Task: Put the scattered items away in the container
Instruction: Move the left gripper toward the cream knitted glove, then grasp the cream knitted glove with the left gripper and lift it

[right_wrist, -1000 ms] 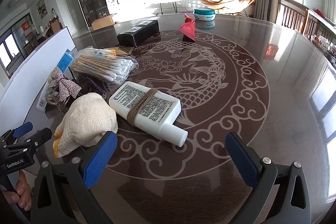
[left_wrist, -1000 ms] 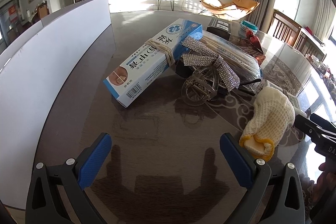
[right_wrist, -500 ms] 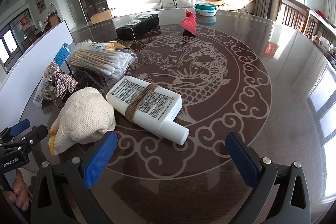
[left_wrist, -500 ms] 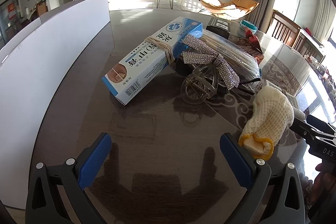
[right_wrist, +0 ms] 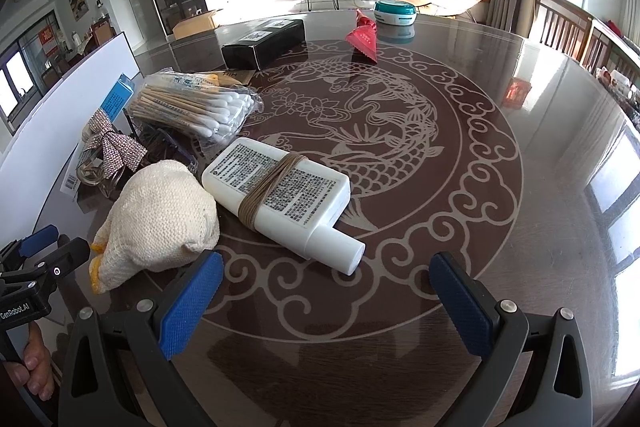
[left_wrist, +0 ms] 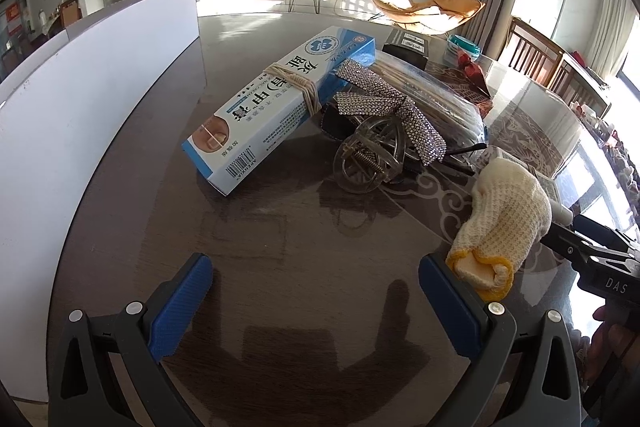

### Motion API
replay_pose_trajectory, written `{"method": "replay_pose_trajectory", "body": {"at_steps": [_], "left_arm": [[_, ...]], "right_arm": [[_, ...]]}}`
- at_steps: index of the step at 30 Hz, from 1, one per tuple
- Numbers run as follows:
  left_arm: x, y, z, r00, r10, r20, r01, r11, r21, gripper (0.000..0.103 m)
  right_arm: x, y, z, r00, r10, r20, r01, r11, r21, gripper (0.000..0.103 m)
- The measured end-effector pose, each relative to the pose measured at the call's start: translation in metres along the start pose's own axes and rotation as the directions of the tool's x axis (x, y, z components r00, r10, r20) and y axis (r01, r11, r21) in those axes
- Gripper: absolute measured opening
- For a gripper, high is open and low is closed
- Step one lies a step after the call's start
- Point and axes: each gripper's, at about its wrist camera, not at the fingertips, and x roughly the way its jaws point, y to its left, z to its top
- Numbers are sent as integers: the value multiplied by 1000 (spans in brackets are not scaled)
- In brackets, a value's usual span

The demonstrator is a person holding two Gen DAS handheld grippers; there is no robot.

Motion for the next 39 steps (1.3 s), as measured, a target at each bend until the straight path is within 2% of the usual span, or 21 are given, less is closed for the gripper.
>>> {"method": "replay_pose_trajectory", "body": {"at_steps": [4,9,12,16,20,23,26,30,34,39], "left_arm": [[1,-2,0,1000,-5,-4,5,1000,7,103],[2,-6,-1,1000,-25,-6,26,999,32,103],[2,-13,-2,998,-62,-15,63,995,83,103],[4,-26,-1,993,-111,-38,116,979,170,103],[11,-43,3,994,-91,-68,105,961,257,103],[10,-53,2,990,-111,-86,132,945,299,103],[5,-55,-1,979,-175,-101,198,936,293,103],[3,-61,4,951,-272,-146,302,914,270,103],[11,-81,13,938,-304,-168,340,902,267,103],[25,-106,22,959,-238,-156,277,902,331,103]], "right_arm": [[0,-1,-1,1000,8,-1,-8,1000,-6,103],[2,6,-5,1000,-4,-30,0,990,-138,103],[2,2,-6,999,24,-35,-30,983,-179,103],[3,-6,-5,999,26,-36,-32,984,-177,103],[1,-12,-6,999,-1,-34,-4,989,-151,103],[-3,-21,-10,999,-12,-34,7,990,-140,103],[-6,-31,-13,999,-9,-35,4,989,-146,103],[-8,-42,-13,999,-9,-35,5,991,-137,103],[-8,-42,-13,999,-12,-35,7,990,-138,103],[-8,-42,-12,999,-12,-35,7,990,-138,103]]}}
